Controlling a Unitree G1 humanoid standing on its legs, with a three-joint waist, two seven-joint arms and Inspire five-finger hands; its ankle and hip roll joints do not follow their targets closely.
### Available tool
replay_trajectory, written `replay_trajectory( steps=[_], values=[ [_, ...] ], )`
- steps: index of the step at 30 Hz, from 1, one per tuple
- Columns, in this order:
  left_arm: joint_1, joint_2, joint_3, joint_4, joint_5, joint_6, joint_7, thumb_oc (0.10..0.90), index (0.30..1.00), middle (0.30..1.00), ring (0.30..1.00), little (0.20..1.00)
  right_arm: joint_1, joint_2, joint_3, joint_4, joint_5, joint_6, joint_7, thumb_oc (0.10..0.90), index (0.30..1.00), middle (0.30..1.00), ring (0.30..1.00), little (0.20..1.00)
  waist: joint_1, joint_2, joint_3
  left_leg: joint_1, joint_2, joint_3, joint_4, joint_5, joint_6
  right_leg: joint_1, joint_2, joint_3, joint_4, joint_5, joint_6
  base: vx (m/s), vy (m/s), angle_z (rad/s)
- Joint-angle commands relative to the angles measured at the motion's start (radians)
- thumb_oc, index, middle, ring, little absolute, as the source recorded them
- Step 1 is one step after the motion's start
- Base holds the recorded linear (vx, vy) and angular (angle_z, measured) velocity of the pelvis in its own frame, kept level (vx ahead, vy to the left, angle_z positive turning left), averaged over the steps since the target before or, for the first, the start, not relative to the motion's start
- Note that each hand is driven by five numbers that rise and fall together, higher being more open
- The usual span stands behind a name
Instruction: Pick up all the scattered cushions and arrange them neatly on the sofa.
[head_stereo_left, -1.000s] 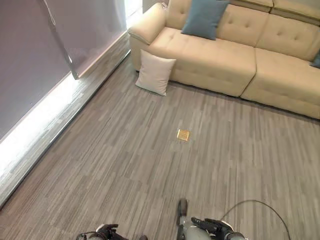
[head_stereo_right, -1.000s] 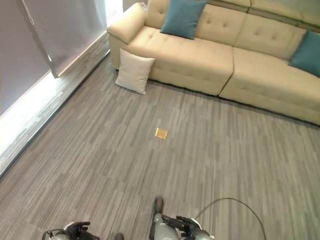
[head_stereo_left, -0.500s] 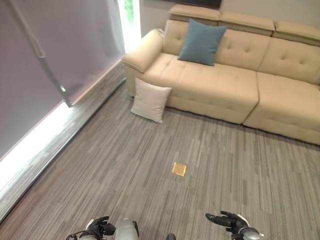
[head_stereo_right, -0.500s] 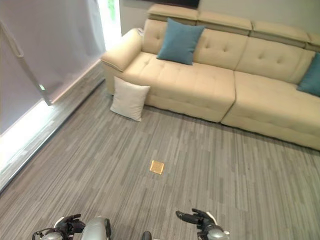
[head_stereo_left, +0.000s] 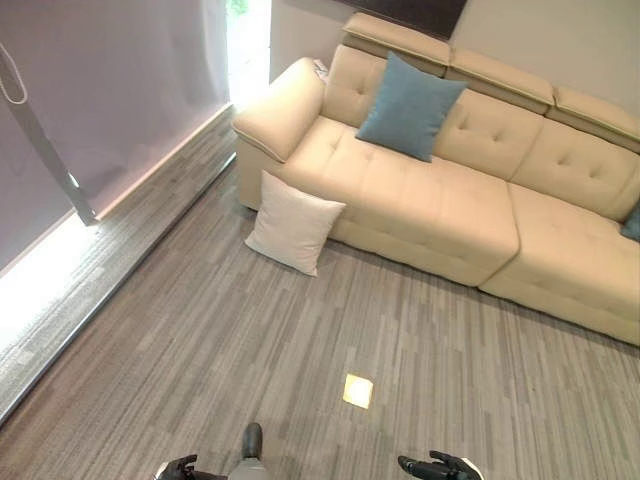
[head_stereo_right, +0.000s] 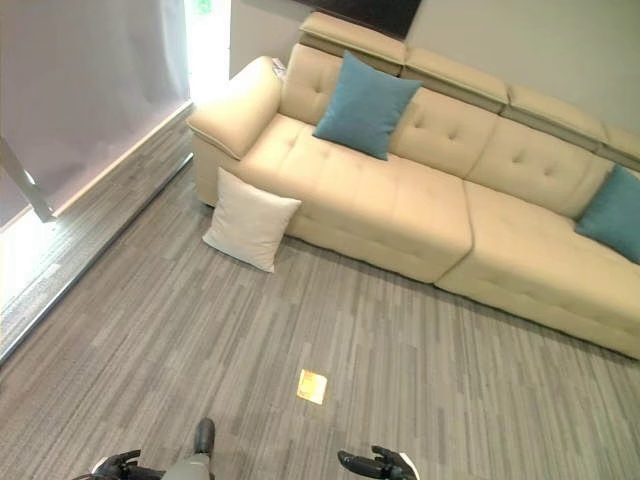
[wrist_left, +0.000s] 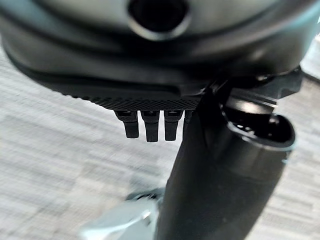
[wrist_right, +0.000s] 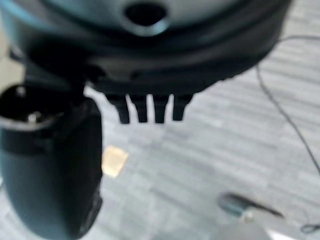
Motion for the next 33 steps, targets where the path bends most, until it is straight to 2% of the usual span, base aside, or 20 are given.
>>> replay_trajectory(
  steps=[1, 7, 9, 11, 12, 13, 14, 15, 19, 20, 21, 22, 23, 24, 25, 26, 27, 28, 29, 33],
  values=[
    [-0.002, 0.047, 0.002, 0.004, 0.017, 0.0, -0.008, 0.8, 0.9, 0.9, 0.9, 0.9, 0.017, -0.082, -0.053, -0.019, 0.067, -0.015, 0.0, 0.8, 0.9, 0.9, 0.9, 0.9, -0.024, 0.075, 0.052, 0.073, 0.072, 0.024, 0.107, -0.2, -0.048, -0.244, -0.091, 0.008, 0.412, 0.346, 0.005, 0.2, 0.23, -0.11],
    [-0.002, 0.047, 0.002, 0.004, 0.017, 0.0, -0.008, 0.8, 0.9, 0.9, 0.9, 0.9, 0.017, -0.082, -0.053, -0.019, 0.067, -0.016, 0.0, 0.8, 0.9, 0.9, 0.9, 0.9, -0.024, 0.074, 0.054, 0.075, 0.071, 0.024, 0.107, -0.2, -0.048, -0.243, -0.092, 0.008, 0.415, 0.343, 0.005, 0.04, 0.036, 0.19],
    [-0.003, 0.054, 0.003, 0.009, 0.022, -0.001, -0.011, 0.8, 0.9, 0.9, 0.9, 0.9, 0.021, -0.076, -0.049, -0.018, 0.069, -0.013, 0.002, 0.8, 0.9, 0.9, 0.9, 0.9, -0.038, 0.083, 0.056, 0.105, 0.057, 0.023, 0.093, -0.217, -0.044, -0.276, -0.076, -0.009, 0.406, 0.301, -0.008, 0.21, 0.139, -0.04],
    [-0.002, 0.059, 0.004, 0.01, 0.036, -0.001, -0.021, 0.8, 0.9, 0.9, 0.9, 0.9, 0.034, -0.07, -0.042, -0.019, 0.068, -0.015, 0.005, 0.8, 0.9, 0.9, 0.9, 0.9, -0.068, 0.093, 0.061, 0.153, 0.032, 0.013, 0.077, -0.248, -0.042, -0.312, -0.021, -0.033, 0.316, 0.214, -0.018, 0.26, 0.11, -0.08],
    [-0.002, 0.059, 0.004, 0.01, 0.036, -0.001, -0.021, 0.8, 0.9, 0.9, 0.9, 0.9, 0.034, -0.07, -0.042, -0.019, 0.068, -0.015, 0.005, 0.8, 0.9, 0.9, 0.9, 0.9, -0.068, 0.093, 0.062, 0.154, 0.032, 0.013, 0.077, -0.248, -0.042, -0.311, -0.021, -0.033, 0.316, 0.213, -0.018, 0.43, 0.123, -0.05],
    [0.0, 0.057, -0.008, 0.007, 0.056, -0.002, -0.025, 0.8, 0.9, 0.9, 0.9, 0.9, 0.041, -0.075, -0.046, -0.017, 0.07, -0.013, 0.002, 0.8, 0.9, 0.9, 0.9, 0.9, -0.099, 0.086, 0.068, 0.21, -0.004, -0.005, 0.064, -0.287, -0.036, -0.371, 0.033, -0.037, 0.185, 0.205, -0.014, 0.32, 0.07, -0.04],
    [0.001, 0.056, -0.008, 0.007, 0.057, -0.002, -0.025, 0.8, 0.9, 0.9, 0.9, 0.9, 0.042, -0.075, -0.045, -0.017, 0.07, -0.013, 0.002, 0.8, 0.9, 0.9, 0.9, 0.9, -0.101, 0.09, 0.072, 0.218, 0.0, -0.007, 0.064, -0.292, -0.037, -0.361, 0.037, -0.041, 0.18, 0.204, -0.014, 0.5, 0.1, 0.12],
    [-0.002, 0.05, -0.016, 0.013, 0.078, -0.002, -0.021, 0.8, 0.9, 0.9, 0.9, 0.9, 0.047, -0.076, -0.045, -0.017, 0.07, -0.012, -0.002, 0.8, 0.9, 0.9, 0.9, 0.9, -0.123, 0.09, 0.079, 0.259, -0.015, -0.02, 0.054, -0.315, -0.037, -0.385, 0.06, -0.042, 0.089, 0.219, -0.007, 0.2, 0.029, 0.24],
    [-0.002, 0.05, -0.016, 0.013, 0.078, -0.002, -0.021, 0.8, 0.9, 0.9, 0.9, 0.9, 0.047, -0.076, -0.045, -0.017, 0.07, -0.012, -0.002, 0.8, 0.9, 0.9, 0.9, 0.9, -0.123, 0.09, 0.079, 0.26, -0.015, -0.02, 0.054, -0.315, -0.037, -0.384, 0.06, -0.042, 0.089, 0.219, -0.007, 0.25, 0.009, 0.5],
    [-0.012, 0.016, -0.036, 0.035, 0.122, 0.0, -0.036, 0.8, 0.9, 0.9, 0.9, 0.9, 0.056, -0.087, -0.049, -0.037, 0.067, -0.009, 0.002, 0.8, 0.9, 0.9, 0.9, 0.9, -0.179, 0.1, 0.064, 0.393, -0.037, -0.059, 0.037, -0.383, -0.053, -0.489, 0.095, -0.17, -0.113, 0.278, 0.027, 1.01, -0.017, 0.32],
    [-0.012, 0.005, -0.039, 0.033, 0.125, 0.001, -0.038, 0.8, 0.9, 0.9, 0.9, 0.9, 0.064, -0.089, -0.05, -0.058, 0.06, -0.01, 0.0, 0.8, 0.9, 0.9, 0.9, 0.9, -0.19, 0.105, 0.056, 0.413, -0.036, -0.071, 0.044, -0.384, -0.058, -0.492, 0.092, -0.202, -0.113, 0.287, 0.024, 1.51, -0.139, 0.28],
    [0.001, -0.021, -0.038, 0.02, 0.118, -0.003, -0.045, 0.8, 0.9, 0.9, 0.9, 0.9, 0.099, -0.112, -0.054, -0.077, 0.037, -0.007, -0.005, 0.8, 0.9, 0.9, 0.9, 0.9, -0.2, 0.108, 0.021, 0.433, -0.03, -0.103, 0.14, -0.402, -0.082, -0.42, 0.125, -0.176, -0.117, 0.299, -0.024, 1.02, -0.284, 0.25],
    [-0.011, -0.045, -0.03, -0.022, 0.046, -0.007, -0.043, 0.8, 0.9, 0.9, 0.9, 0.9, 0.075, -0.131, -0.062, -0.061, 0.04, -0.013, -0.008, 0.8, 0.9, 0.9, 0.9, 0.9, -0.185, 0.107, 0.026, 0.305, -0.003, -0.09, 0.48, -0.187, -0.199, -0.335, 0.136, -0.154, -0.089, 0.294, -0.072, 0.92, -0.334, 0.16],
    [-0.016, -0.052, -0.032, -0.037, 0.027, -0.009, -0.044, 0.8, 0.9, 0.9, 0.9, 0.9, 0.061, -0.133, -0.062, -0.064, 0.055, -0.018, -0.009, 0.8, 0.9, 0.9, 0.9, 0.9, -0.178, 0.089, 0.034, 0.229, 0.011, -0.07, 0.641, -0.111, -0.224, -0.3, 0.133, -0.147, -0.094, 0.282, -0.096, 0.9, -0.421, 0.3],
    [-0.024, -0.061, -0.052, -0.051, 0.015, -0.008, -0.009, 0.8, 0.9, 0.9, 0.9, 0.9, 0.021, -0.157, -0.023, -0.071, 0.056, -0.02, -0.043, 0.8, 0.9, 0.9, 0.9, 0.9, -0.112, 0.041, 0.058, 0.054, 0.103, 0.08, 0.836, -0.124, -0.175, -0.161, 0.147, -0.122, -0.131, 0.206, -0.139, 0.74, -0.229, 0.51],
    [-0.014, -0.065, -0.048, -0.041, 0.027, -0.008, -0.005, 0.8, 0.9, 0.9, 0.9, 0.9, 0.029, -0.161, -0.016, -0.076, 0.04, -0.026, -0.05, 0.8, 0.9, 0.9, 0.9, 0.9, -0.102, 0.047, 0.054, 0.057, 0.152, 0.123, 0.686, -0.156, -0.16, -0.135, 0.15, -0.124, -0.138, 0.178, -0.13, 0.68, -0.154, 0.22],
    [-0.013, -0.066, -0.048, -0.041, 0.028, -0.009, -0.005, 0.8, 0.9, 0.9, 0.9, 0.9, 0.03, -0.162, -0.016, -0.076, 0.04, -0.026, -0.05, 0.8, 0.9, 0.9, 0.9, 0.9, -0.096, 0.048, 0.06, 0.07, 0.154, 0.13, 0.682, -0.159, -0.16, -0.126, 0.152, -0.119, -0.138, 0.176, -0.13, 0.4, 0.145, -0.68],
    [0.0, -0.066, -0.032, -0.032, 0.019, -0.009, 0.005, 0.8, 0.9, 0.9, 0.9, 0.9, 0.035, -0.167, -0.01, -0.085, 0.022, -0.026, -0.054, 0.8, 0.9, 0.9, 0.9, 0.9, -0.081, 0.038, 0.066, 0.05, 0.198, 0.159, 0.512, -0.217, -0.141, -0.09, 0.132, -0.128, -0.137, 0.154, -0.109, 0.22, 0.092, -1.2],
    [-0.001, -0.065, -0.032, -0.032, 0.019, -0.009, 0.005, 0.8, 0.9, 0.9, 0.9, 0.9, 0.034, -0.167, -0.01, -0.085, 0.022, -0.026, -0.054, 0.8, 0.9, 0.9, 0.9, 0.9, -0.082, 0.033, 0.064, 0.052, 0.193, 0.161, 0.503, -0.211, -0.139, -0.093, 0.128, -0.129, -0.137, 0.155, -0.109, 0.3, 0.139, -0.92],
    [0.009, -0.06, -0.02, -0.008, -0.001, -0.011, 0.013, 0.8, 0.9, 0.9, 0.9, 0.9, 0.016, -0.173, -0.005, -0.073, 0.013, -0.029, -0.056, 0.8, 0.9, 0.9, 0.9, 0.9, -0.049, 0.051, 0.062, 0.058, 0.207, 0.045, 0.193, -0.158, -0.158, -0.038, 0.124, -0.101, -0.135, 0.106, -0.089, 0.27, 0.184, -0.08]
  ],
)
